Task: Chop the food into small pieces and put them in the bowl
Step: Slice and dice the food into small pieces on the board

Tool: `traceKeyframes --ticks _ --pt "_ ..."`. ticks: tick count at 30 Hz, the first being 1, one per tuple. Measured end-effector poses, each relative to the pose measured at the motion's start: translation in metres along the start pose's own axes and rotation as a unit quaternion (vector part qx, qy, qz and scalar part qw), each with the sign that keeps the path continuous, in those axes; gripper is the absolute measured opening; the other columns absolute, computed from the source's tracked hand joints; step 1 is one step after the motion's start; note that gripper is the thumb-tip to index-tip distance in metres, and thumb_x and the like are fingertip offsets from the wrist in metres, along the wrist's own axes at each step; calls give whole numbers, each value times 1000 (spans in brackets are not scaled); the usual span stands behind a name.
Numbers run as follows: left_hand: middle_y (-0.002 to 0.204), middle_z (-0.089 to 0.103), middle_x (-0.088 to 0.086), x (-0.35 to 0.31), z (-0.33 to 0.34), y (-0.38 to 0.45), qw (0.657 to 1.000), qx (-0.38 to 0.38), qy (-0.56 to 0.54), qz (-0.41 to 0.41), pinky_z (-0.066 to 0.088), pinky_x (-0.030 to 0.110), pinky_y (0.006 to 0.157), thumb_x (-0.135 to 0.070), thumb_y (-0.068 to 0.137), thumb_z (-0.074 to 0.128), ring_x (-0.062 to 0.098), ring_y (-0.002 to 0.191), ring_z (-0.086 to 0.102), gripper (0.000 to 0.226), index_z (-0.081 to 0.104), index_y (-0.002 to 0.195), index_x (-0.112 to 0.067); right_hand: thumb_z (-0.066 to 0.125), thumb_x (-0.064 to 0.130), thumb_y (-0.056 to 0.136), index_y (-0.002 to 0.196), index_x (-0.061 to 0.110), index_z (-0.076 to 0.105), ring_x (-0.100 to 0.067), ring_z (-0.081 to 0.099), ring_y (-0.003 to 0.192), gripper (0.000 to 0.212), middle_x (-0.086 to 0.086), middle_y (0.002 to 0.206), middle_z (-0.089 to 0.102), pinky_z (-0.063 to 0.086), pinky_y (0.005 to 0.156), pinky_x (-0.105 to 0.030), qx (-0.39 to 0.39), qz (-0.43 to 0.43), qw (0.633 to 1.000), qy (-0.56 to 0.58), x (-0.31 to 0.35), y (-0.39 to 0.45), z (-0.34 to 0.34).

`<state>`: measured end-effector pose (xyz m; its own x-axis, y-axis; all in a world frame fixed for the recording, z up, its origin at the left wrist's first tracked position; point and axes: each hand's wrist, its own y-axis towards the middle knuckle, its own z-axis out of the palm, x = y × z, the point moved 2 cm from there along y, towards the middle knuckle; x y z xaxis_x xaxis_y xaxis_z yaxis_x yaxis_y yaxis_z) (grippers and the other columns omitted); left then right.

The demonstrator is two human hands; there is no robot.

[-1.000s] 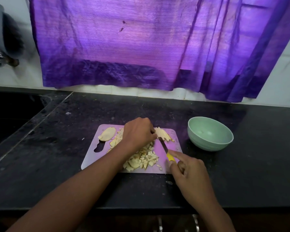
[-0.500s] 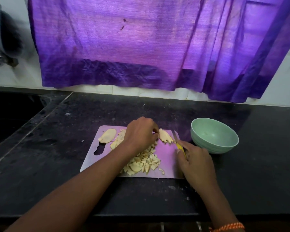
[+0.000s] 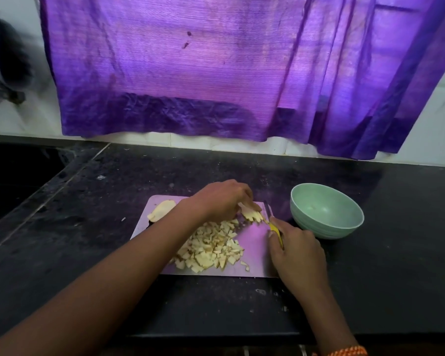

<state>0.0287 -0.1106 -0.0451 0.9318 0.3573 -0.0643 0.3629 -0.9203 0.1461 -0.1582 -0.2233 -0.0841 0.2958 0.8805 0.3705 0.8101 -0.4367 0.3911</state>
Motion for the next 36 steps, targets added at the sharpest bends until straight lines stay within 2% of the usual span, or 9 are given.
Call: traceKeyframes --ticks 8,13,15,18,21,25,28,32,36 --pt "133 65 -6 -4 4 -13 999 -42 11 -31 55 39 87 -26 101 64 18 120 58 37 72 138 -26 48 38 100 138 34 59 -32 64 87 39 -4 90 70 51 68 -40 -1 2 1000 10 2 -1 -3" --pt "125 68 -6 -7 4 -17 997 -49 3 -59 47 34 81 -42 99 63 16 113 59 37 76 128 -23 47 40 100 131 34 60 -30 63 83 34 -2 86 67 50 66 -39 1 2 1000 2 0 -1 -2" --pt "121 69 -6 -8 5 -18 996 -56 1 -73 51 36 81 -47 98 63 15 109 60 37 77 124 -23 47 40 99 134 37 59 -30 63 86 36 -1 88 68 50 67 -39 1 6 1000 -1 -1 -1 -2" --pt "114 69 -7 -10 7 -19 993 -68 9 -93 52 39 81 -50 97 63 16 104 59 37 78 117 -22 48 40 98 138 40 55 -30 63 89 41 -2 91 69 47 67 -39 3 8 1000 -8 -2 0 -1" --pt "107 68 -6 -13 8 -19 989 -89 20 -116 48 36 77 -53 96 64 16 99 59 38 77 113 -22 47 40 98 138 41 55 -32 64 90 41 -3 93 69 45 67 -39 2 9 1000 -10 -2 1 -1" --pt "107 68 -5 -21 9 -19 983 -119 23 -139 40 33 75 -53 98 67 14 91 54 35 73 107 -20 48 40 98 140 41 54 -32 64 90 43 -3 92 70 47 68 -39 1 7 1000 -15 -2 0 -2" --pt "107 68 -4 -25 10 -19 979 -132 30 -150 39 33 73 -55 99 68 13 87 50 38 73 108 -19 47 41 97 137 41 54 -31 63 87 40 -2 89 68 46 65 -39 6 4 1000 -23 -2 0 -2" --pt "110 74 -9 -13 7 -20 982 -109 -8 -153 43 32 69 -61 93 72 13 93 63 43 79 115 -25 48 41 97 139 41 52 -30 63 86 42 -1 88 67 41 63 -37 7 -1 1000 -23 0 -1 -3" --pt "113 76 -11 4 -4 -24 988 -60 -36 -135 37 27 61 -52 94 76 10 90 62 41 76 130 -31 47 41 98 139 43 53 -28 59 82 41 -1 87 66 36 62 -36 5 -8 999 -37 2 -2 -6"
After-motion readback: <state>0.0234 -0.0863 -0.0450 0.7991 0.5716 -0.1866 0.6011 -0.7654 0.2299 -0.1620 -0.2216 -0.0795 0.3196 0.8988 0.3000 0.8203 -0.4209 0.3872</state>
